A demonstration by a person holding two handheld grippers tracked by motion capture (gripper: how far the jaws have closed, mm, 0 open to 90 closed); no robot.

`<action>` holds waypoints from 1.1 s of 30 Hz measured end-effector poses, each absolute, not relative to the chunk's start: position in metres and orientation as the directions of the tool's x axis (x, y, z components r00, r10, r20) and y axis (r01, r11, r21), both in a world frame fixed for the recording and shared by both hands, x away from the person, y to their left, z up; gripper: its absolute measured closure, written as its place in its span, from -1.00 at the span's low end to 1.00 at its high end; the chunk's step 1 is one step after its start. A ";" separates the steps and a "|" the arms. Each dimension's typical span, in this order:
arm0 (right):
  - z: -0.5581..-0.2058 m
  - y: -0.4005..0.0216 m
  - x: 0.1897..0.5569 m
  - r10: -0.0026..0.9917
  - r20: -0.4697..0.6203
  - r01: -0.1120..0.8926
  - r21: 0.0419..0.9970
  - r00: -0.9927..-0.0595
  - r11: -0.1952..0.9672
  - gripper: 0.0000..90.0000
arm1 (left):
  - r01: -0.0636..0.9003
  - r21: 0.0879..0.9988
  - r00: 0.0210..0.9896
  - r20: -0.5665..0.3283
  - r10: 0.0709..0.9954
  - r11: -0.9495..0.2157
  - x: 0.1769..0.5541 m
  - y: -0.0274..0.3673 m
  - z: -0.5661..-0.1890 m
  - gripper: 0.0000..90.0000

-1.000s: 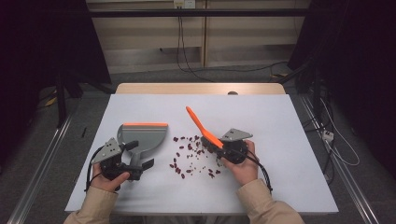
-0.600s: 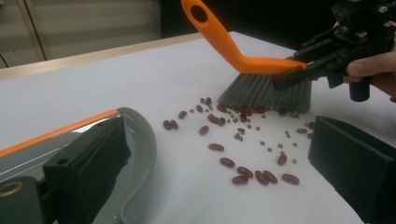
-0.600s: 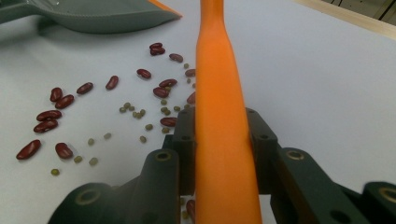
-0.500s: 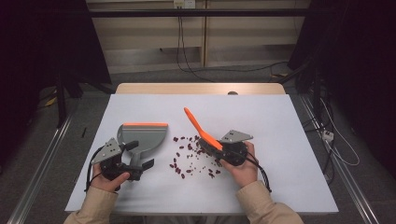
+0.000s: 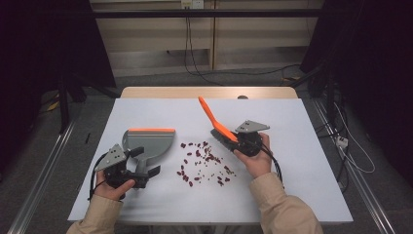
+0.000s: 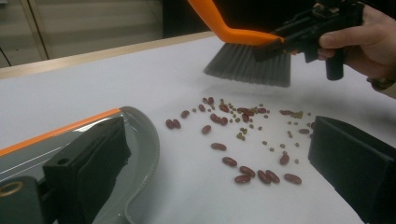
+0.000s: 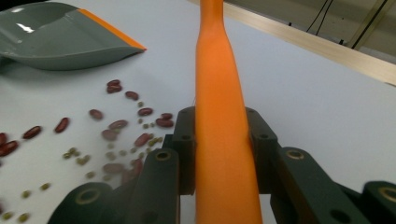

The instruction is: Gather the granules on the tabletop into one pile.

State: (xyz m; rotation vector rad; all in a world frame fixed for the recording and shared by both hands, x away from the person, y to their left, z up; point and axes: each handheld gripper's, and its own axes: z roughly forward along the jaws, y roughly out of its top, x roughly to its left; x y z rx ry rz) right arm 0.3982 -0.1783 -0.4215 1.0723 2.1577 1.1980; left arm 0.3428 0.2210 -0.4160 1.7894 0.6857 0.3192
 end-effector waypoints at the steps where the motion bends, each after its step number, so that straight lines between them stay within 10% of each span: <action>1: -0.422 -0.178 0.403 0.801 -0.016 0.410 0.853 -0.598 0.323 0.59 | 0.291 0.937 0.793 -0.123 0.597 -0.194 0.343 0.221 -0.416 -0.89; 15: -0.441 -0.158 0.442 0.735 -0.039 0.365 0.849 -0.677 0.382 0.59 | 0.302 0.935 0.787 -0.135 0.602 -0.186 0.345 0.222 -0.418 -0.90; 33: -0.438 -0.149 0.408 0.607 -0.047 0.317 0.819 -0.793 0.478 0.58 | 0.308 0.933 0.785 -0.140 0.603 -0.184 0.344 0.222 -0.418 -0.90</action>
